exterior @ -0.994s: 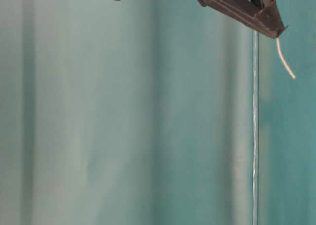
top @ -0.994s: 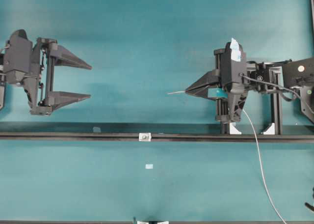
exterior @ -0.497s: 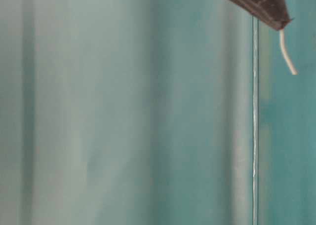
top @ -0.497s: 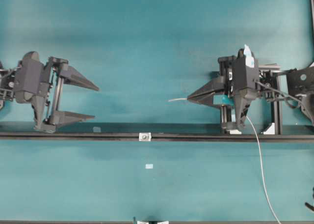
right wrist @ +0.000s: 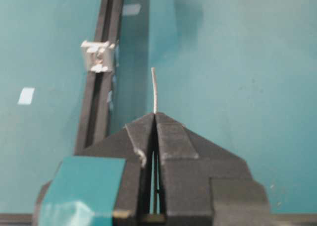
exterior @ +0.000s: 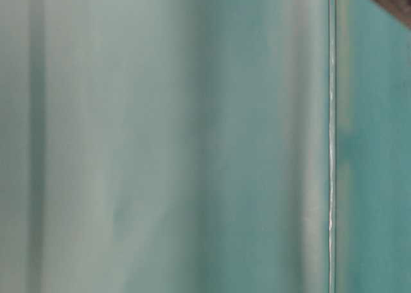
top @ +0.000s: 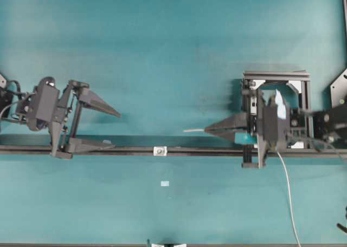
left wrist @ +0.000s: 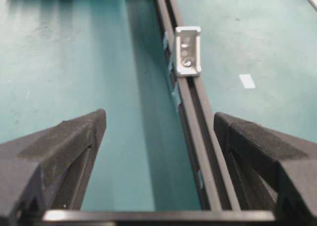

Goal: Insert the wire through the hole in the metal fitting marked with a red label. (retake)
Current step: 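Lift the wire with the right gripper and carry it toward the rail, then align the wire tip with the red-ringed hole in the white bracket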

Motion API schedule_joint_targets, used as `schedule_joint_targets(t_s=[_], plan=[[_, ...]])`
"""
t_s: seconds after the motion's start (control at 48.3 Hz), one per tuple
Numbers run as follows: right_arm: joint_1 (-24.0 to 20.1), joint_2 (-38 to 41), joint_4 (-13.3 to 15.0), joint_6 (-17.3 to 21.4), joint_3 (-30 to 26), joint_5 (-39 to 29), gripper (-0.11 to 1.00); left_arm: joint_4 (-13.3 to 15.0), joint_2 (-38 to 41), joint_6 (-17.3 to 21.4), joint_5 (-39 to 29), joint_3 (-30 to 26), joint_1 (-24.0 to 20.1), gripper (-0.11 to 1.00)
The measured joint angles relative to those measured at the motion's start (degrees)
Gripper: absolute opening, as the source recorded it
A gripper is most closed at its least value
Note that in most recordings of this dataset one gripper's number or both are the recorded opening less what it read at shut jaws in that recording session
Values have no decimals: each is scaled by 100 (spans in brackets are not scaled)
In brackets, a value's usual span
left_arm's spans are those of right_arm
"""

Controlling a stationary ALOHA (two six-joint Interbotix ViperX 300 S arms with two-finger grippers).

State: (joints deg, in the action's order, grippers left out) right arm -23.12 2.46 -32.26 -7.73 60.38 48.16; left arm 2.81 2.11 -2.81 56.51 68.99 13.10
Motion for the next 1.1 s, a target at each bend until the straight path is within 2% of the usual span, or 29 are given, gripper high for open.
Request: schedule_joint_targets(t_s=[0.083, 0.166, 0.311, 0.497, 1.098], plan=[[-290, 132, -352, -158, -35, 193, 3, 0, 211, 0, 132, -88, 44, 47], [-492, 272, -475, -158, -62, 396, 3, 0, 422, 0, 308, -158, 88, 47], [-729, 563, -501, -158, -105, 782, 3, 0, 773, 0, 721, -220, 158, 47], [-791, 879, -501, -149, -211, 1046, 3, 0, 1107, 0, 1099, -334, 202, 47], [-800, 1310, -501, -88, -343, 1397, 3, 0, 1389, -9, 1204, -536, 229, 47]])
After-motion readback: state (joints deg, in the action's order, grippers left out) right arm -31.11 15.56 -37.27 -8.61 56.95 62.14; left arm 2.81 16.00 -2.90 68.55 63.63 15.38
